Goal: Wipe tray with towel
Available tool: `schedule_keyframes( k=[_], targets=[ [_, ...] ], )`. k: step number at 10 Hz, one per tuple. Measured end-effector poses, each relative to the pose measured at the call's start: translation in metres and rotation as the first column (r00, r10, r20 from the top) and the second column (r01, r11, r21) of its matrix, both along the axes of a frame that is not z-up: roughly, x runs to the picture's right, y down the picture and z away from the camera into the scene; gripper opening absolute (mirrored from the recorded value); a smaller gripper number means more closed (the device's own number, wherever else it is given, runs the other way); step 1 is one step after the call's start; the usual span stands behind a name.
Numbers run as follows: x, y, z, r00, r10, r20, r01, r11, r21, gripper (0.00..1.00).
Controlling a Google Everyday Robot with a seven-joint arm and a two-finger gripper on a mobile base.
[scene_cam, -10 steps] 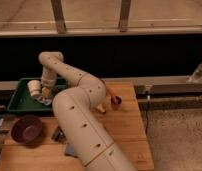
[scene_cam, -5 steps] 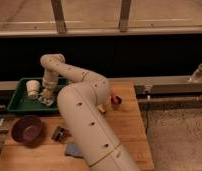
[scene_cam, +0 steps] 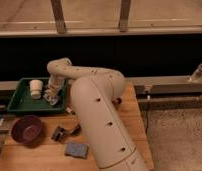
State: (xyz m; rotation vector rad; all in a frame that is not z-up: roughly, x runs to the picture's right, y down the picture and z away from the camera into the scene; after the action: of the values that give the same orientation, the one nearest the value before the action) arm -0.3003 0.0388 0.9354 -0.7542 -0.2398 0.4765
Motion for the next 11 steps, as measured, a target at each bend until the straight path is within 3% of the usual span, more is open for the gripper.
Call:
schedule_keyframes(
  k=[5, 7, 9, 11],
  targets=[
    [-0.021, -0.017, 0.021, 0.998, -0.060, 0.018, 0.060, 0.9980, -0.017, 0.00],
    [-0.028, -0.023, 0.004, 0.995, -0.089, 0.049, 0.090, 0.9959, -0.016, 0.00],
    [-0.034, -0.007, -0.018, 0.989, -0.128, 0.074, 0.131, 0.9905, -0.040, 0.00],
    [-0.021, 0.014, -0.036, 0.986, -0.148, 0.076, 0.154, 0.9845, -0.084, 0.00]
  ],
)
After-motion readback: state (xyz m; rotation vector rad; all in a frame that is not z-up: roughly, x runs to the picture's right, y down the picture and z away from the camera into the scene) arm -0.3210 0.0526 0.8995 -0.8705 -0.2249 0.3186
